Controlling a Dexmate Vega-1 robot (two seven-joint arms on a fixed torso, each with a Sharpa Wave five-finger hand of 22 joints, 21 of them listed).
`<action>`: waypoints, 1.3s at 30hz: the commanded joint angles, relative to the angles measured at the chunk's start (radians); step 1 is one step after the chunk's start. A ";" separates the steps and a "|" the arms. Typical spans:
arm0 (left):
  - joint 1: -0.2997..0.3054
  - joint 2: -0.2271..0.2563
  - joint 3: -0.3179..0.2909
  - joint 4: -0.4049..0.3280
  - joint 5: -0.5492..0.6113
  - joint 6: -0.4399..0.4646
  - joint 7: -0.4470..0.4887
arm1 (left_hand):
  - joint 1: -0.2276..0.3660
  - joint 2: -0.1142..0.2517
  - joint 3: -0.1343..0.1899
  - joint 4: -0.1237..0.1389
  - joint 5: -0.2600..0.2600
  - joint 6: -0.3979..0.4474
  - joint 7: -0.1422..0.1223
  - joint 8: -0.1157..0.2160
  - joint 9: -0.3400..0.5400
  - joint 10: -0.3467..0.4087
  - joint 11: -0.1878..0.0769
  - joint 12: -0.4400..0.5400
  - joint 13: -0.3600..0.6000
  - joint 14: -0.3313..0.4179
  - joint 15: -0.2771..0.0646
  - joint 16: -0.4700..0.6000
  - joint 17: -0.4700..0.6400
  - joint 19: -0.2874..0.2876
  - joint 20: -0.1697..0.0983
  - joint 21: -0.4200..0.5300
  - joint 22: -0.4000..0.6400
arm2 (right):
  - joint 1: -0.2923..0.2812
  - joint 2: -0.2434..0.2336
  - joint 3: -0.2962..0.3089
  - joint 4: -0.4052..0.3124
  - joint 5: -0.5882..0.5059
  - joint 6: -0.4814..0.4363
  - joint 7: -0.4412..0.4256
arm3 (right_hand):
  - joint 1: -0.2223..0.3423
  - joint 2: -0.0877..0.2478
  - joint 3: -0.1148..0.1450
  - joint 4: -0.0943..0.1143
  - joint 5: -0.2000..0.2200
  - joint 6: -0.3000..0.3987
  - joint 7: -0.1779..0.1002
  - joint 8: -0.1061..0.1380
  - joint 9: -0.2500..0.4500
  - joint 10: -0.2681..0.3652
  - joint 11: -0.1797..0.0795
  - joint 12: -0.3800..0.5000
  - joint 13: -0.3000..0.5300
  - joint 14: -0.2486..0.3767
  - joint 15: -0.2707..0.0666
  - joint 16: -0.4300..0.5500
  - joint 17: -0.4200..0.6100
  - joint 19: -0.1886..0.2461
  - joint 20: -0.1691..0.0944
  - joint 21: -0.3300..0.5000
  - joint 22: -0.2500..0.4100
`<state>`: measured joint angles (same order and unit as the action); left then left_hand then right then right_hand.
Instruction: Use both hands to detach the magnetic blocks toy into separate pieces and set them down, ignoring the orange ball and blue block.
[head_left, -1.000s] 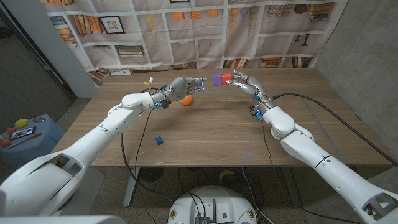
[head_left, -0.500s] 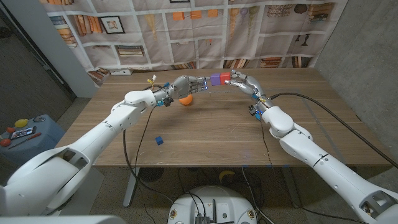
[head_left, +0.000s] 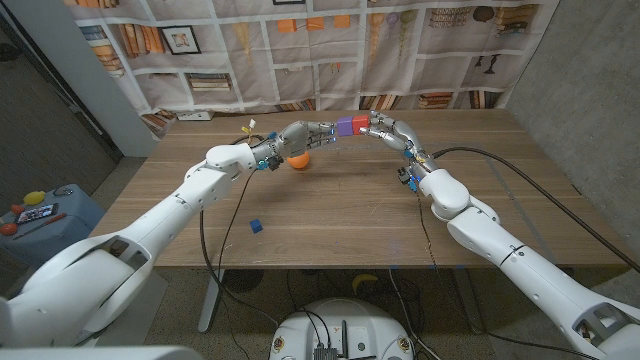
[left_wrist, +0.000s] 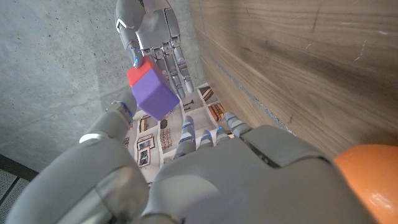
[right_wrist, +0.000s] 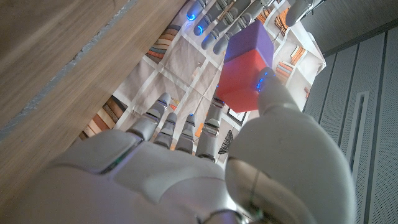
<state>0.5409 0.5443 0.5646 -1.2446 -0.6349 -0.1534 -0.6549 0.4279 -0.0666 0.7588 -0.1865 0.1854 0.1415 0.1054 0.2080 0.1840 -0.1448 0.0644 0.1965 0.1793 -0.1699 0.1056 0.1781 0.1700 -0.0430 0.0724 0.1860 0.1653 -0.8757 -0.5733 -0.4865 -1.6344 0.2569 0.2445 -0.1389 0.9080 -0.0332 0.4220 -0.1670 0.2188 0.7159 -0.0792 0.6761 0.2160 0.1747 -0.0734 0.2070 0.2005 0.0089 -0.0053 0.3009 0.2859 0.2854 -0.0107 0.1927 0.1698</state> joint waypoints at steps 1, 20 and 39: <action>-0.007 -0.047 0.010 0.043 0.018 -0.047 0.033 | 0.015 -0.002 0.004 -0.002 0.007 0.020 0.001 0.014 0.003 0.012 -0.003 0.009 0.002 -0.026 -0.003 0.005 0.002 0.008 -0.001 0.004 0.003 | 0.000 0.003 0.000 -0.002 -0.003 -0.012 -0.010 | 0.005 0.112 -0.007 0.000 0.005 0.137 -0.125 0.045 0.005 0.000 0.004 0.000 0.002 0.000 -0.005 -0.001 0.002 -0.001 0.002 0.002 0.002; -0.026 -0.100 0.026 0.088 0.017 -0.056 0.025 | 0.044 -0.021 0.001 -0.001 0.004 0.062 0.020 0.026 0.003 0.034 0.006 0.013 0.001 -0.012 -0.002 0.006 0.002 0.016 0.004 0.003 0.003 | -0.005 0.002 0.003 0.001 -0.012 -0.003 -0.022 | 0.008 0.113 -0.012 0.000 0.008 0.139 -0.124 0.044 0.003 0.003 0.003 0.001 0.002 0.000 -0.006 -0.001 0.003 -0.001 0.002 0.002 0.002; -0.001 -0.132 0.014 0.084 0.002 -0.063 0.082 | 0.102 -0.036 -0.009 0.002 0.001 0.183 0.040 0.059 0.004 0.114 0.008 0.029 0.000 0.041 -0.009 0.012 0.002 0.050 0.007 0.009 0.004 | -0.008 0.002 0.003 0.004 -0.019 0.008 -0.022 | 0.011 0.115 -0.016 0.000 0.009 0.140 -0.124 0.042 0.001 0.002 0.002 0.000 0.002 -0.001 -0.005 -0.002 0.004 -0.001 0.002 0.002 0.002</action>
<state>0.5254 0.4292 0.5857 -1.1563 -0.6270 -0.2135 -0.6083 0.5138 -0.1022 0.7562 -0.1838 0.1854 0.3012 0.1432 0.2591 0.1837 -0.0480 0.0724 0.2189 0.1766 -0.1415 0.0996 0.1823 0.1698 -0.0071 0.0755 0.1860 0.1651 -0.8803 -0.5690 -0.4847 -1.6291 0.2425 0.2490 -0.1589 0.8646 0.0102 0.4094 -0.1711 0.2222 0.7195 -0.0753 0.6762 0.2156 0.1748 -0.0733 0.2071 0.2005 0.0089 -0.0053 0.3009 0.2856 0.2854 -0.0107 0.1927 0.1698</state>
